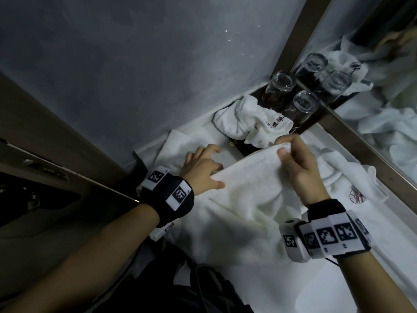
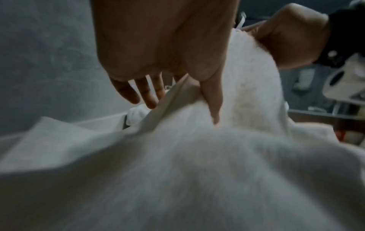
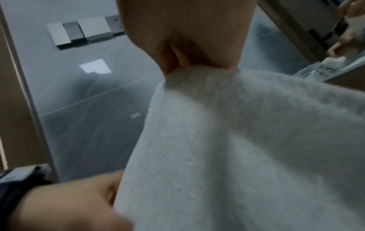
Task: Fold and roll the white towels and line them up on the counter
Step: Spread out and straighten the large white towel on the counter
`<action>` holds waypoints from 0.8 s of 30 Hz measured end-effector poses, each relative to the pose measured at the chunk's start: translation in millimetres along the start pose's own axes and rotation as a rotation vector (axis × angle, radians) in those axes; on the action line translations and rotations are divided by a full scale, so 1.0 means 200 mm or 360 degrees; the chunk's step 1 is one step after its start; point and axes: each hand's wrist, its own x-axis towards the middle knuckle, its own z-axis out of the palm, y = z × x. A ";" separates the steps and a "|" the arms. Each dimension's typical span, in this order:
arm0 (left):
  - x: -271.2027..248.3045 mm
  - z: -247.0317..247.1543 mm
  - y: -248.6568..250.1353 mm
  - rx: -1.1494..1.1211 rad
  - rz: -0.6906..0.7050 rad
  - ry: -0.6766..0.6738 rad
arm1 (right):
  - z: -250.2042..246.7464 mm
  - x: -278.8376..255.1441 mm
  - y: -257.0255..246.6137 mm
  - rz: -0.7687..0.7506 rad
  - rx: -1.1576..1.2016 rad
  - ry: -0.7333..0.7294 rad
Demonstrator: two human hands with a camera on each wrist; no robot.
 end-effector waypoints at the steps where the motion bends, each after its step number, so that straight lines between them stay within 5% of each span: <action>1: 0.00 0.01 -0.03 0.0097 0.0010 -0.0041 | -0.02 0.01 0.02 0.0011 -0.0054 0.0081; 8: -0.02 0.00 -0.20 0.0268 -0.0103 -0.0051 | -0.22 0.08 0.13 0.0125 -0.0915 0.0730; 11: -0.04 -0.02 -0.22 0.0199 -0.0140 -0.0047 | -0.24 0.08 0.18 0.0375 -0.1349 0.0861; 13: -0.05 -0.02 -0.21 0.0046 -0.0132 -0.0015 | -0.18 0.09 0.18 0.0316 -0.1602 0.0862; 15: -0.07 -0.03 -0.17 -0.0146 -0.0067 0.0062 | -0.07 0.10 0.15 0.0079 -0.1572 0.0673; 17: -0.09 -0.04 -0.11 -0.0237 0.0024 0.0183 | 0.08 0.08 0.10 -0.0170 -0.1242 0.0165; 20: -0.10 -0.09 -0.01 -0.0169 0.0174 0.0364 | 0.32 0.05 0.06 -0.0183 -0.1097 -0.0526; 24: -0.13 -0.18 0.04 -0.0138 0.0229 0.0424 | 0.43 0.08 0.06 -0.0118 -0.0807 -0.0426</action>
